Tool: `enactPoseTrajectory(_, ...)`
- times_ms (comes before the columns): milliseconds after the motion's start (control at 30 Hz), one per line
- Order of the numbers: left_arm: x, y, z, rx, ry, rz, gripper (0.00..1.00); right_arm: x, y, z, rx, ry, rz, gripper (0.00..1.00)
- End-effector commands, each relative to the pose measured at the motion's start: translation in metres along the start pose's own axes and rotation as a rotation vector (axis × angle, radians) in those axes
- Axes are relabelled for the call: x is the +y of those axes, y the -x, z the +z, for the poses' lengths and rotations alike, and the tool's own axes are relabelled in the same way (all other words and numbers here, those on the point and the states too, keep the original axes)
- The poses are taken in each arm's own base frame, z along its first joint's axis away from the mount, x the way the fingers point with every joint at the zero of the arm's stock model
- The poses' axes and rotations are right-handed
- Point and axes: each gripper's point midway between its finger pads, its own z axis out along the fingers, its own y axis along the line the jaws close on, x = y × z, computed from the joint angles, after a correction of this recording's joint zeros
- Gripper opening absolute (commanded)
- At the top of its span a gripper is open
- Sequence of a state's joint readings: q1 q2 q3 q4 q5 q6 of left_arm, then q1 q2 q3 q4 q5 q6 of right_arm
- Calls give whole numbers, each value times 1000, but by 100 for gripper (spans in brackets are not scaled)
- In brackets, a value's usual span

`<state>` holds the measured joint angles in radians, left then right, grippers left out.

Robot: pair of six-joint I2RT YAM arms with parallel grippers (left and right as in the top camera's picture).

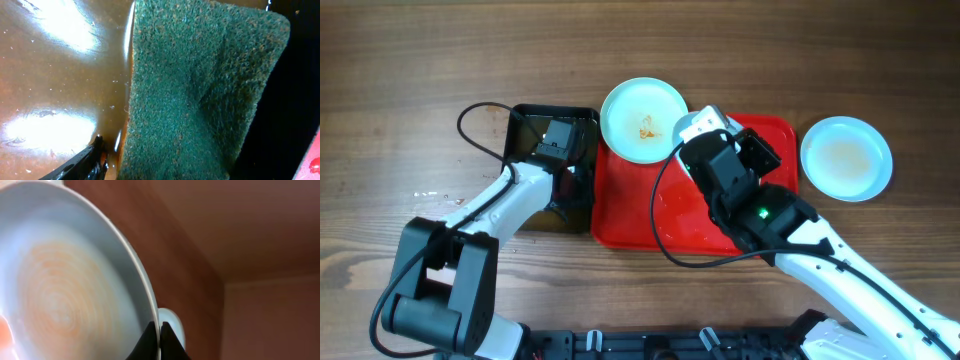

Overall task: Clean dirty plates on tray and stack at the side
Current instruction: 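Lift the right plate with the right gripper and stack it on the side plate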

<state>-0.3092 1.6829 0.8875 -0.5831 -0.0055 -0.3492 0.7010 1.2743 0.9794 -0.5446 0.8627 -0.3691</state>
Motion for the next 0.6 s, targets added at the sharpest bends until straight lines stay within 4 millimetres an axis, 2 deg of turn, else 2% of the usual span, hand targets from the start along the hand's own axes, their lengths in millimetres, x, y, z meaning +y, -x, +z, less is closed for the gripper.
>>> enactPoseTrajectory(0, -9, -1, -2, 4, -38, 10, 65, -19, 10, -4, -13, -80, -49, 4)
enactPoseTrajectory(167, -9, -1, -2, 4, -38, 10, 65, -22, 13, -4, -24, -89, -23, 4)
enactPoseTrajectory(267, -9, -1, -2, 4, -38, 10, 65, -31, 20, -5, -40, -131, -49, 4)
enactPoseTrajectory(333, -9, -1, -2, 4, -38, 9, 65, -23, 24, -5, -62, -91, -116, 4)
enactPoseTrajectory(367, -9, -1, -2, 5, -38, 9, 65, -23, 24, -4, -62, -90, -83, 4)
enactPoseTrajectory(400, -9, -1, -2, 5, -38, 9, 65, -23, 24, -3, -64, -84, -40, 4)
enactPoseTrajectory(467, -9, -1, -2, 5, -38, 10, 65, -12, 20, 8, -70, 27, 151, 4)
enactPoseTrajectory(533, -8, -1, -2, 5, -37, 9, 65, -9, 2, 27, -4, 104, 385, 4)
enactPoseTrajectory(567, -9, -1, -2, 5, -38, 9, 65, -11, -15, 42, 66, 120, 523, 4)
